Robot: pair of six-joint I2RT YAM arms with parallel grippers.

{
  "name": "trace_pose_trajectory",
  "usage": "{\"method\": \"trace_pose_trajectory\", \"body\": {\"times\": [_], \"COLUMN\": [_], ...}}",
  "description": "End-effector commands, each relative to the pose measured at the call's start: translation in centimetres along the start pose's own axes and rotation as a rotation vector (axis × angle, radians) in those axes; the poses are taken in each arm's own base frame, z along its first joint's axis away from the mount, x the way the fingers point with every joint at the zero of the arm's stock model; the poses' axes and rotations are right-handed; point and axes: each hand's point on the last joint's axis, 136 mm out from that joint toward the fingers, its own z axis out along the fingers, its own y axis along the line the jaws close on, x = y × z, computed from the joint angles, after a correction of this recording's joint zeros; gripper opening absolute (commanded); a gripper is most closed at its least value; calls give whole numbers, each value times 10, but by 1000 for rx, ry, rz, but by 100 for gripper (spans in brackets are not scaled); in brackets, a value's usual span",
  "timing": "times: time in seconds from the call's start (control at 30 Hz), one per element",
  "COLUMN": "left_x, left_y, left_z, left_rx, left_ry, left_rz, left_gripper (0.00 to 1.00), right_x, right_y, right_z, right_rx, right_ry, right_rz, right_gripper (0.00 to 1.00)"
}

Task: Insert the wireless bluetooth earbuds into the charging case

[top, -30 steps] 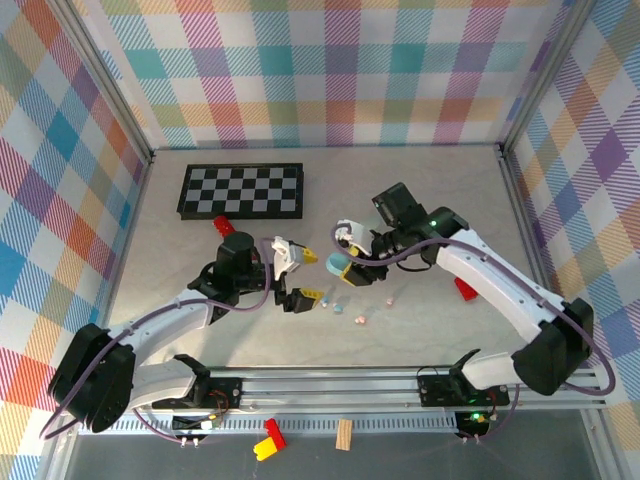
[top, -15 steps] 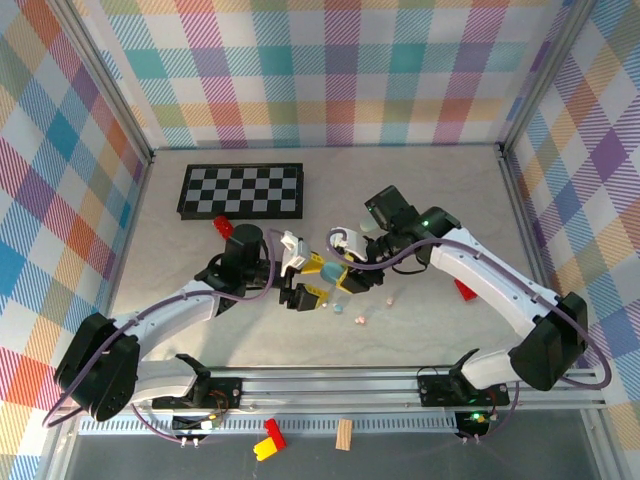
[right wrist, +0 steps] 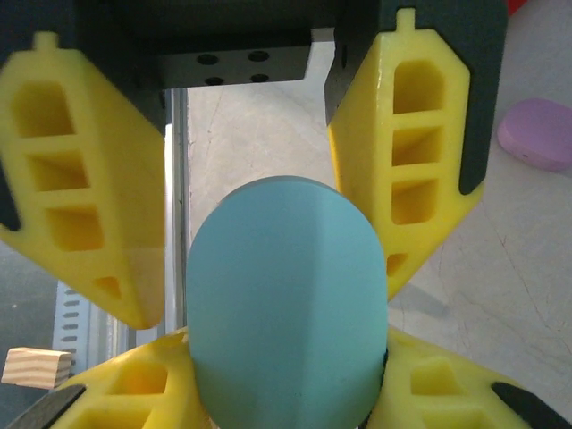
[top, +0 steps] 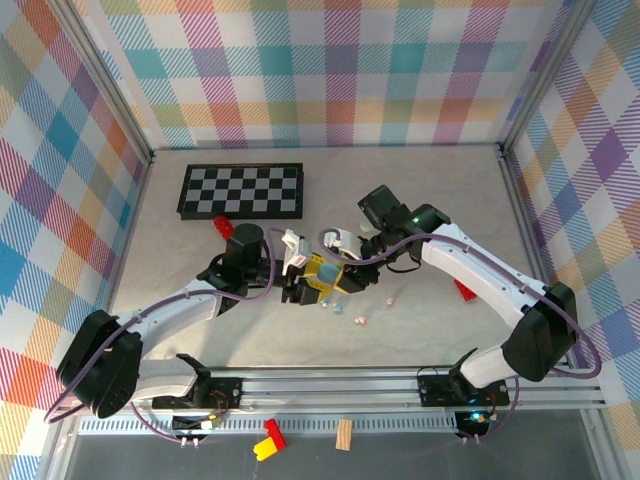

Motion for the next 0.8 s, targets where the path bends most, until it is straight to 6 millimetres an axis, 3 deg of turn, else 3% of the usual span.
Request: {"method": "trace_pose_trajectory", "body": {"times": [0.0,0.27,0.33,0.5,0.6,0.67,0.77], "left_x": [-11,-8,-9,-9,-10,-9,-10], "left_y": [-11,-13,-14,-17,-18,-18,-20], "left_z": [3,2,2,0,-1,-1,-2], "left_rx": [65,72,75,77,78,76,80], "left_ry": [-23,-18,-17,-15,-16,-14,-16], "left_rz": [46,54,60,73,80,82,86], "left_gripper": [51,39,33,28,27,27,27], "right_x": [-13,-13,-12,-11,-11,-10,-7], "right_y": [2,3,4,5,4,1,-10], "right_z": [-2,-4,-5,-9,-12,-15,-19], "right_rx": [-18,-5,-2,18,36,54,102], "right_ry": [-31,-39,-38,-47,-60,-68,-68], "right_rz": [-49,-60,-61,-70,-63,-51,-16], "right_gripper": [33,33,34,46,59,69,74]}}
